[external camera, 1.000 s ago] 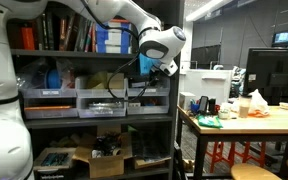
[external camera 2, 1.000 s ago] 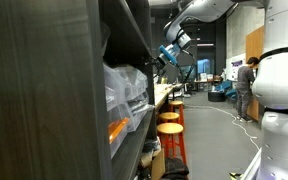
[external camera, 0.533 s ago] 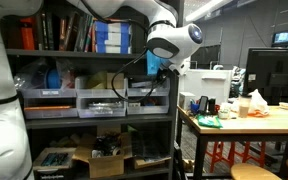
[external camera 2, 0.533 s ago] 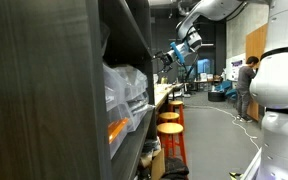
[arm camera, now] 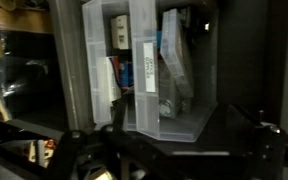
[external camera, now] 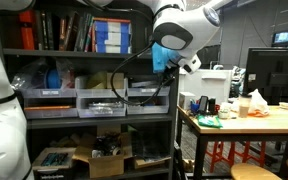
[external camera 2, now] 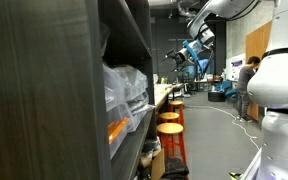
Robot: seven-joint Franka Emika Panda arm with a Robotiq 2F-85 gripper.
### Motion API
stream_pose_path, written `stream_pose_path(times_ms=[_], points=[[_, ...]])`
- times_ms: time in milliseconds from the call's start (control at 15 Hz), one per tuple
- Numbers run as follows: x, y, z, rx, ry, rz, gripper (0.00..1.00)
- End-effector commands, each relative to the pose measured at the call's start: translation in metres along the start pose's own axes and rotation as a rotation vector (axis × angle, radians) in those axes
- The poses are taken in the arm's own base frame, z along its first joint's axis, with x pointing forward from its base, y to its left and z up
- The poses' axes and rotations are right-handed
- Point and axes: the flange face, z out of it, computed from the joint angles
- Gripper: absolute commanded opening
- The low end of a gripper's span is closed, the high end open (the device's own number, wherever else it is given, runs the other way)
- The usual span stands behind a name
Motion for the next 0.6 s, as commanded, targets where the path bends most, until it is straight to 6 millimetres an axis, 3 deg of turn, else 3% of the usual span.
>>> stream_pose_path(times_ms=[0, 533], points=[[-0.009, 0.007, -0.031, -0.194, 0.025, 0.076, 1.0], [-0.011, 0.012, -0.069, -0.688, 0.146, 0.102, 1.0]])
